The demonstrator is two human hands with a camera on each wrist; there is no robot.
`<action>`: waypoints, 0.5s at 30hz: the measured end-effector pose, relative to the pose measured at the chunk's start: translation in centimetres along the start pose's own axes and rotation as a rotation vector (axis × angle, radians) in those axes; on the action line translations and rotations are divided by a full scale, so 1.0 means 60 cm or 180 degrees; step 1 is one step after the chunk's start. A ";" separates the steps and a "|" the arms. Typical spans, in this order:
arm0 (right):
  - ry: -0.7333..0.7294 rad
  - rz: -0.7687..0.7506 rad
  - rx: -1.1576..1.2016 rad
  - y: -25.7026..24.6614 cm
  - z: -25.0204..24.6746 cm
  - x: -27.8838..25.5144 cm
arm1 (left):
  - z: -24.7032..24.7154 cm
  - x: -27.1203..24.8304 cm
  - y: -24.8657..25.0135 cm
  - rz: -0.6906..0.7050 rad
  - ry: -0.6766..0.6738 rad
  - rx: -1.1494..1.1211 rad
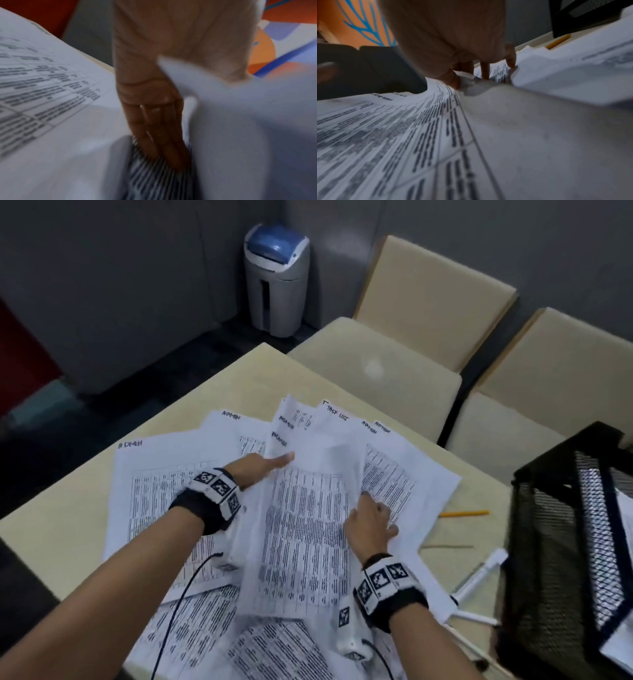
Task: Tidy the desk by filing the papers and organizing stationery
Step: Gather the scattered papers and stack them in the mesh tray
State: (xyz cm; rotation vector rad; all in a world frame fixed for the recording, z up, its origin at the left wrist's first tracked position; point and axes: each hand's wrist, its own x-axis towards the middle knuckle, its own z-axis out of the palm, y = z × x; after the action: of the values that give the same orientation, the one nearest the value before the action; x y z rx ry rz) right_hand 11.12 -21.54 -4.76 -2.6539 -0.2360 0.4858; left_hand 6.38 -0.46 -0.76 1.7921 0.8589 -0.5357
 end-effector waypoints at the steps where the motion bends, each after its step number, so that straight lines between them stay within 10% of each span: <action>1: -0.0059 -0.0108 0.0015 -0.006 0.003 -0.005 | 0.014 0.004 -0.002 0.0074 0.0196 0.0256; 9: 0.0855 0.0923 0.0742 0.052 -0.069 0.017 | 0.020 -0.027 -0.030 0.0196 0.0749 -0.0187; 15: 0.0175 0.0594 0.2920 0.038 -0.076 0.014 | 0.007 -0.099 -0.061 0.0415 0.0410 -0.1141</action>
State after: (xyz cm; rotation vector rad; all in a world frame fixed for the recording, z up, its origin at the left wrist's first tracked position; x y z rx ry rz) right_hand 13.81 -25.11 -2.13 -1.7863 0.2162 0.4351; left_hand -0.25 -1.89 1.02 1.5496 0.8584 -0.1689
